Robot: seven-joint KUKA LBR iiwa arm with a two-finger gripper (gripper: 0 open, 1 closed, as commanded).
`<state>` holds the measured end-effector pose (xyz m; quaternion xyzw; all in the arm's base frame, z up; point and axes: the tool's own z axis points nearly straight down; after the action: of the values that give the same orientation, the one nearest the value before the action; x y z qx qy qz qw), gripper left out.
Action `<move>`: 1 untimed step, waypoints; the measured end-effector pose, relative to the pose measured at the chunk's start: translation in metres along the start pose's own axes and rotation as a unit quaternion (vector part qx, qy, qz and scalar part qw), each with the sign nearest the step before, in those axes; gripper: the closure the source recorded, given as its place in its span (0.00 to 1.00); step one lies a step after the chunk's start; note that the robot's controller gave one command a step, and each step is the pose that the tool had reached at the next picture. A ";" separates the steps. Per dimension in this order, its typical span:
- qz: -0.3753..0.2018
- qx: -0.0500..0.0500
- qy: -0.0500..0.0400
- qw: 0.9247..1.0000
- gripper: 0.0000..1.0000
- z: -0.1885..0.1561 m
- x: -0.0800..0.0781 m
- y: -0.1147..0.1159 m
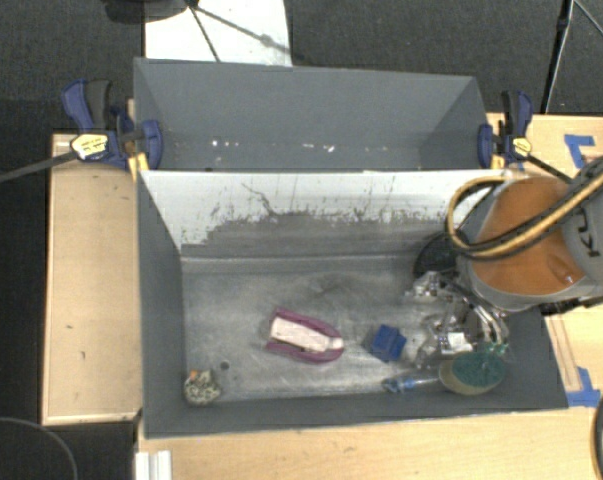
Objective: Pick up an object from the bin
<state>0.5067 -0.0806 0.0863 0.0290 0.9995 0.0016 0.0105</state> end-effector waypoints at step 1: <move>0.007 0.003 -0.001 1.000 0.00 -0.001 0.009 0.024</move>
Offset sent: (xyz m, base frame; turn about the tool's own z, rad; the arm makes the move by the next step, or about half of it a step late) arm -0.0139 0.0240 -0.0025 0.0147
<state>0.4987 -0.0560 0.0872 0.0357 0.9993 -0.0008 0.0112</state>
